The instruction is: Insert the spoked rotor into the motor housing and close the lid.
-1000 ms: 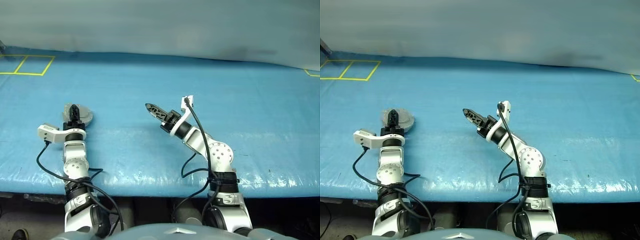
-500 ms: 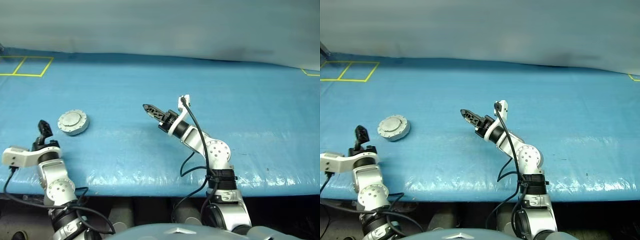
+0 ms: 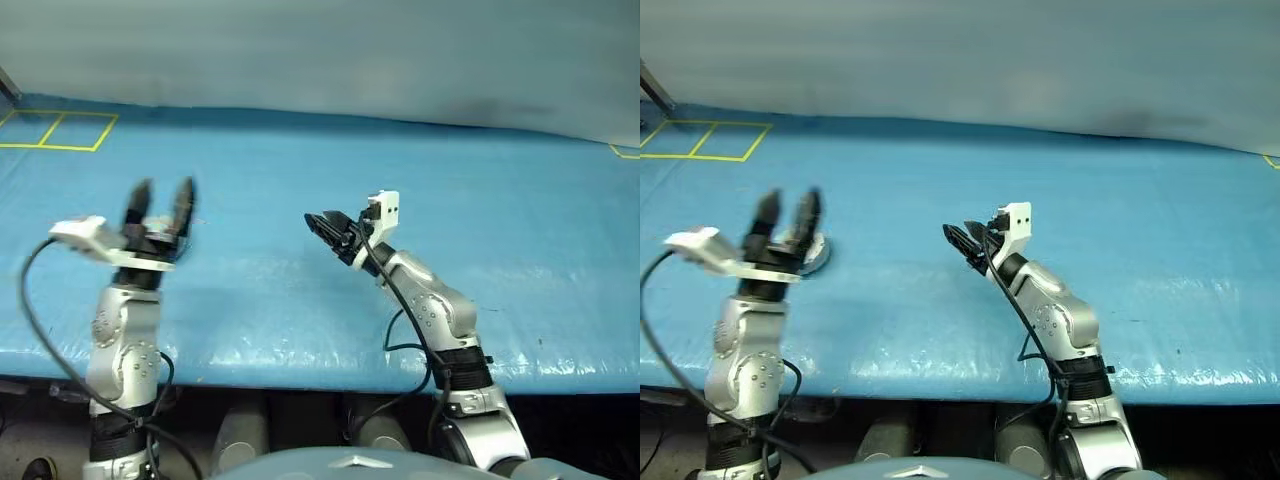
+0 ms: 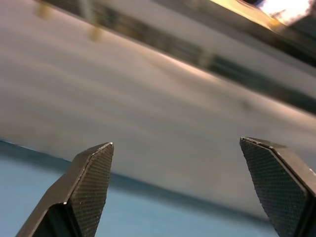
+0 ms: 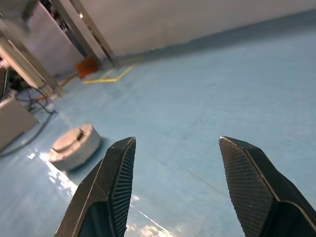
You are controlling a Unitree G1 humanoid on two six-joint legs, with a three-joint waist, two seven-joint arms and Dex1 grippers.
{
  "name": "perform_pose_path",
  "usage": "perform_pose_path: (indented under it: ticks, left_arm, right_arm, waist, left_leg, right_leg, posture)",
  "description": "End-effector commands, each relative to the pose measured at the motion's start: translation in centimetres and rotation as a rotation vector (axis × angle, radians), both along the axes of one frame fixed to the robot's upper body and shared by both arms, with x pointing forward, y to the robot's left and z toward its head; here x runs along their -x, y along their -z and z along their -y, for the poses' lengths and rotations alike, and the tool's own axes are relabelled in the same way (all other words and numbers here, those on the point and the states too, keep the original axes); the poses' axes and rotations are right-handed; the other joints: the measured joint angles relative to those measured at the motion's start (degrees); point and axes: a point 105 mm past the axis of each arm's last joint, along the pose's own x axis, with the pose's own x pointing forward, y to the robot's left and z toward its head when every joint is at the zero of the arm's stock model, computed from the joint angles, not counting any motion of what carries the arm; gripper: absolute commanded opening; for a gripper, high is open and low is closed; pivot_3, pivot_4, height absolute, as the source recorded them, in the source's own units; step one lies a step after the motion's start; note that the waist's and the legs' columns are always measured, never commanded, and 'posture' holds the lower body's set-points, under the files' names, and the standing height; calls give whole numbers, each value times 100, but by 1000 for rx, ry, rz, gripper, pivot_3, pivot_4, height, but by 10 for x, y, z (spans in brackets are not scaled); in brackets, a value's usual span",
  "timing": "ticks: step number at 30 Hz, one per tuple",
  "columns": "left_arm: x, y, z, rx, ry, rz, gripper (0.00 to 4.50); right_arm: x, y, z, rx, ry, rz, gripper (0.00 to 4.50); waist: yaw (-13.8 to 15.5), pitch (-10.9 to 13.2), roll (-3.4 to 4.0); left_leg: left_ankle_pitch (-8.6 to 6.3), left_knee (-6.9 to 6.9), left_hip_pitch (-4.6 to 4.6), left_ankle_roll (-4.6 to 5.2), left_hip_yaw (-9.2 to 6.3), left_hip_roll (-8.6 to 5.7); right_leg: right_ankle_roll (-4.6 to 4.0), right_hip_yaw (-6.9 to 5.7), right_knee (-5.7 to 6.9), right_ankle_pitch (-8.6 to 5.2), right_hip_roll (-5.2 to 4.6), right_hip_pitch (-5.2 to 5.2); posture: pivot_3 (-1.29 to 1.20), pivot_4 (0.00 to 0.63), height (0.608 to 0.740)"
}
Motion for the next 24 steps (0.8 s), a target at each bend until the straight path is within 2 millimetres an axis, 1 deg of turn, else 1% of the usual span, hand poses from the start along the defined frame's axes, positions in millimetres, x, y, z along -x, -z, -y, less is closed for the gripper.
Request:
perform_pose_path:
  ticks: [1, 3, 4, 6, 9, 11, 14, 17, 20, 24]
  left_arm:
    - [0, 24, 25, -163, 135, -59, 4454]
    - [-3, 34, 31, -226, 166, -81, 4454]
    - [-3, 46, 35, -343, 199, -99, 4454]
    - [-3, 61, 36, -474, 233, -120, 4454]
    - [-2, 69, 35, -512, 263, -125, 4454]
    - [0, 72, 38, -506, 299, -127, 4454]
    - [2, 76, 42, -498, 331, -130, 4454]
    - [5, 76, 47, -476, 372, -134, 4500]
    - [5, 76, 48, -468, 380, -137, 4500]
    - [4, 76, 49, -457, 383, -134, 4500]
  right_arm:
    - [3, -13, 10, 115, -8, 150, 2867]
    - [8, -9, 16, 185, -42, 172, 2867]
    - [14, -5, 18, 250, -89, 192, 2867]
    - [23, 2, 20, 324, -154, 199, 2867]
    - [26, 8, 26, 381, -177, 194, 2867]
    - [24, 12, 32, 428, -157, 202, 2867]
    - [25, 9, 34, 397, -155, 208, 2867]
    - [27, 12, 34, 407, -173, 197, 3461]
    - [25, 13, 33, 426, -156, 203, 4460]
    - [26, 18, 33, 459, -159, 203, 4488]
  waist:
    - [-48, 2, 5]
    - [-72, 3, 5]
    - [-65, 3, 6]
    - [-54, 3, 6]
    - [-51, 4, 5]
    - [-31, 4, 5]
    - [1, 4, 4]
    - [25, 4, 4]
    - [31, 4, 4]
    - [42, 4, 4]
  left_leg:
    - [0, -2, 1, 0, 2, 1]
    - [0, -10, 7, 0, 4, 6]
    - [0, -13, 8, 0, 3, 8]
    - [0, -21, 11, 1, 0, 8]
    - [0, -38, 16, 1, 4, 7]
    - [0, -42, 15, 1, 5, 7]
    - [0, -44, 15, 1, 5, 6]
    - [0, -42, 15, 1, 5, 6]
    - [0, -39, 17, 1, 5, 6]
    - [0, -36, 17, 1, 5, 6]
  right_leg:
    - [-1, 0, 1, 0, 0, -2]
    - [-6, 0, 4, -2, 4, -4]
    - [-8, 0, 5, -3, 6, -6]
    - [-16, -2, 5, -7, 8, -6]
    - [-21, 1, 0, -12, 6, -6]
    - [-21, 0, -1, -12, 3, -8]
    - [-22, -1, -1, -12, 3, -8]
    - [-21, -1, -1, -12, 3, -8]
    - [-21, -1, 0, -12, 2, -5]
    - [-21, 0, 2, -12, 2, -4]
  posture:
    - [0, 150, 740]
    - [0, 150, 740]
    - [0, 150, 740]
    - [0, 150, 740]
    - [0, 150, 740]
    - [0, 150, 740]
    - [0, 150, 740]
    - [0, 150, 740]
    - [0, 150, 740]
    - [0, 150, 740]
